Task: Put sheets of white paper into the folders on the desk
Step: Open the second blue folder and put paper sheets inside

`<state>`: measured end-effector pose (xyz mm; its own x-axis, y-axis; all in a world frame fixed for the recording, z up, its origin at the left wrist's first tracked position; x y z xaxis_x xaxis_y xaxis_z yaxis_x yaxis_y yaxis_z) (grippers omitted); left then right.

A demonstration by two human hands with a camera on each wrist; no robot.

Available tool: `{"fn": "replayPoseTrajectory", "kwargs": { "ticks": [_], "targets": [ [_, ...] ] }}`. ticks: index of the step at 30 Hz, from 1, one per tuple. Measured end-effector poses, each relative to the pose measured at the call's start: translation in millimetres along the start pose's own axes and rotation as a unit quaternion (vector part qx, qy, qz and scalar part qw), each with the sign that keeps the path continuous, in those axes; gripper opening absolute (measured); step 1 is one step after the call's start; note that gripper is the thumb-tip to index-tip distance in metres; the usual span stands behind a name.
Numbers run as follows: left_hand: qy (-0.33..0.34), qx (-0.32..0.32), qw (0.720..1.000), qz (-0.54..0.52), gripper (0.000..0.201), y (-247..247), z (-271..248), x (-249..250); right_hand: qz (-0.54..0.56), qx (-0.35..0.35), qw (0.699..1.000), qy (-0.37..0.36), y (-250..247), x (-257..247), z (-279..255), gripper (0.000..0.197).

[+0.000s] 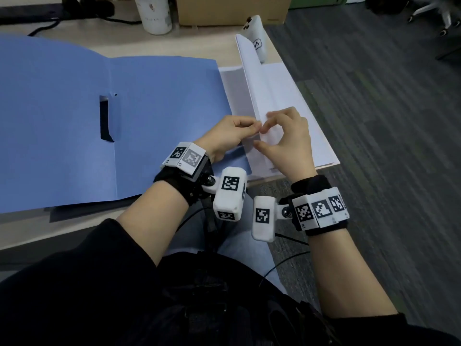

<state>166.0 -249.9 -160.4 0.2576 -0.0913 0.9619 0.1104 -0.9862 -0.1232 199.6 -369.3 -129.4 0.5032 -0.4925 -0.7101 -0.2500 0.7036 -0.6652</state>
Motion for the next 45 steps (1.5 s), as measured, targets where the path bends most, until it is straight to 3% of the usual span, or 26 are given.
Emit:
{"fn": "replayPoseTrajectory", "kwargs": {
  "ticks": [6, 16, 23, 29, 32, 38, 41, 45],
  "targets": [
    [0.004, 0.004, 1.000, 0.002, 0.025, -2, 0, -1, 0.027, 0.008, 1.000, 0.006, -2, 1, 1, 0.033],
    [-0.006, 0.031, 0.999, 0.004, 0.031, -1, 3, -2, 0.063, 0.016, 0.997, 0.041, -9, -2, 0, 0.032],
    [-0.026, 0.046, 0.999, 0.001, 0.028, -1, 7, -6, 0.117, 0.064, 0.988, 0.075, -22, 1, 0, 0.029],
    [-0.020, 0.036, 0.999, -0.006, 0.031, -2, 6, -6, -0.004, 0.146, 0.986, 0.081, -43, 10, -2, 0.037],
    [-0.013, 0.028, 0.999, -0.025, 0.030, -1, 5, -4, -0.059, 0.090, 0.990, 0.091, -38, 10, -1, 0.041],
    [-0.010, 0.023, 0.998, -0.064, 0.025, -2, -1, -3, -0.003, -0.118, 0.986, 0.120, -1, -2, -8, 0.090],
    [-0.013, 0.030, 0.996, -0.083, 0.022, -4, -4, 0, -0.008, -0.116, 0.984, 0.132, 5, -3, -7, 0.093],
    [-0.008, 0.035, 0.996, -0.079, 0.034, -7, -5, 4, 0.010, -0.019, 0.987, 0.158, -5, 0, -3, 0.063]
  ]
}}
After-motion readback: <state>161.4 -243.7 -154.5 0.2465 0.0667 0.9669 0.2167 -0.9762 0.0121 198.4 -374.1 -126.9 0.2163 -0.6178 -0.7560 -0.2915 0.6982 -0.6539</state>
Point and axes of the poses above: each hand's wrist, its own z-axis towards the middle knuckle, its own y-axis out of the palm, x = y × z, the point moved 5 cm from there along z, towards the middle knuckle, and after that the axes turned 5 degrees about z, right-handed, at the moved point
